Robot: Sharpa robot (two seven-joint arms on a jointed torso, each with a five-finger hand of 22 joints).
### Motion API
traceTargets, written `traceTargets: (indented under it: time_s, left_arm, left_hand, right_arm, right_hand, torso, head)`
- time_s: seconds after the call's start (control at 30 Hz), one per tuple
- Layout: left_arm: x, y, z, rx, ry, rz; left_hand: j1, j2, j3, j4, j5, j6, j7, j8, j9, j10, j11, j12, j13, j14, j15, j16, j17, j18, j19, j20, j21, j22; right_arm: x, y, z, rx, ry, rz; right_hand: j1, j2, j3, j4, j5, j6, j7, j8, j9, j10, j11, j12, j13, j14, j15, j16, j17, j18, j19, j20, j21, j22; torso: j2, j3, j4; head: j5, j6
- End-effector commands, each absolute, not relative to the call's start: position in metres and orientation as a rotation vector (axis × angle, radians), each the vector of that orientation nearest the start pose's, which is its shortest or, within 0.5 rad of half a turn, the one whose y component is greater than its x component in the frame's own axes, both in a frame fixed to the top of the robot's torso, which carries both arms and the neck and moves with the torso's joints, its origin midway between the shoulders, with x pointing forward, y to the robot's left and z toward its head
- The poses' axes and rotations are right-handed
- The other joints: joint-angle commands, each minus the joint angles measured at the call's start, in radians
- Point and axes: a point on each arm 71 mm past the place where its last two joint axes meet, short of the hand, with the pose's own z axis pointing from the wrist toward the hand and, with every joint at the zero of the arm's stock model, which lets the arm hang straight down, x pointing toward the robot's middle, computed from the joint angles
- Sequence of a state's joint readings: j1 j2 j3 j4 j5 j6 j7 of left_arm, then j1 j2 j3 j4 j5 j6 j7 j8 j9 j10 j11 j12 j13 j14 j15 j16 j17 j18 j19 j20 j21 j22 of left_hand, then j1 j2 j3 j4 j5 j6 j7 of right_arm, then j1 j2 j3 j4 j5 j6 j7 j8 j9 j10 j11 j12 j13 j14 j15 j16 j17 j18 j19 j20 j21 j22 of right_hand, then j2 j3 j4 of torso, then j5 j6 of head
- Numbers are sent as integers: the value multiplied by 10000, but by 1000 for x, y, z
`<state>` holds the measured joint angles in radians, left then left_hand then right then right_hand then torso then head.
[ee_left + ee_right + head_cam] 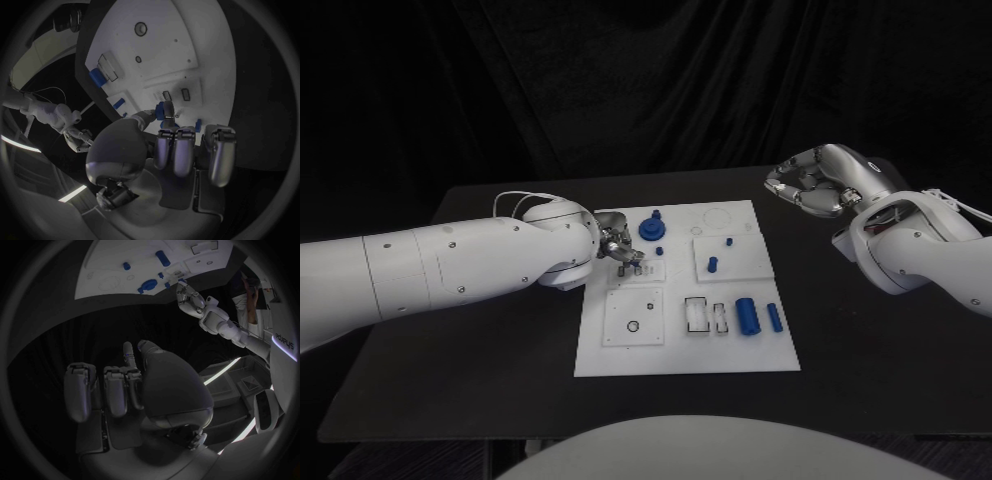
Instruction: Assemble the parts on the task board
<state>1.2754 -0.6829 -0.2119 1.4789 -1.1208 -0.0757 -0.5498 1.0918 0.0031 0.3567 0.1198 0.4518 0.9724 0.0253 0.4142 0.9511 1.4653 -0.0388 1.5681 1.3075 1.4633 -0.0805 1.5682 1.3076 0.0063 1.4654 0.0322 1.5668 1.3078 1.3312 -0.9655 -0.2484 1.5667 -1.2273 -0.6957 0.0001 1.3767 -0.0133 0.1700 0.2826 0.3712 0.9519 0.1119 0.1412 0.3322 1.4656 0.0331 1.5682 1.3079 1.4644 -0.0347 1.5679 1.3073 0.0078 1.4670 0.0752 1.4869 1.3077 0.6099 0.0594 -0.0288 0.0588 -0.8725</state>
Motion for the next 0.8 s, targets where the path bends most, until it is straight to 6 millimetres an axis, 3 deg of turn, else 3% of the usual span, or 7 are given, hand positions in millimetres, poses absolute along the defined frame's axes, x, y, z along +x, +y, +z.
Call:
traceTargets:
  time_s: [0.03, 0.23, 0.8]
  left_arm:
    - [479, 161, -241, -1435, 21808, -3804]
    - [482, 164, -242, -1562, 21716, -3758]
    - [480, 162, -249, -1489, 21872, -3816]
  left_hand:
    - [-33, -98, 89, -20, -60, 76, -15, -59, 12, 1055, -49, 27, 2633, 1075, -69, 26, 2632, -63, 1054, -52, 40, 2630]
    - [-54, -96, 125, -13, -69, 96, -14, -75, 19, 1055, -49, 27, 2633, 1075, -69, 26, 2632, -63, 1054, -52, 40, 2630]
    - [-115, -102, 192, 10, -94, 135, -11, -116, 31, 1055, -47, 27, 2633, 1075, -69, 26, 2632, -63, 1054, -53, 40, 2630]
  right_arm:
    - [473, -262, -171, 905, 14259, 6404]
    - [473, -263, -172, 913, 14283, 6387]
    - [473, -263, -172, 913, 14309, 6365]
  right_hand:
    - [94, -22, 75, 11, 35, 41, 37, -47, -12, 1052, 60, 26, 2629, 1064, 86, 29, 2635, 168, 489, 65, -57, 2304]
    - [94, -22, 75, 11, 35, 41, 37, -47, -12, 1052, 60, 26, 2629, 1064, 86, 29, 2635, 168, 489, 65, -57, 2304]
    - [94, -22, 75, 11, 35, 41, 37, -47, -12, 1052, 60, 26, 2629, 1064, 86, 29, 2635, 168, 489, 65, -57, 2304]
  torso:
    - [-2, 6, 33]
    - [-2, 3, 78]
    - [-3, 16, 14]
  head:
    - [52, -2]
    - [29, -2]
    - [94, -2]
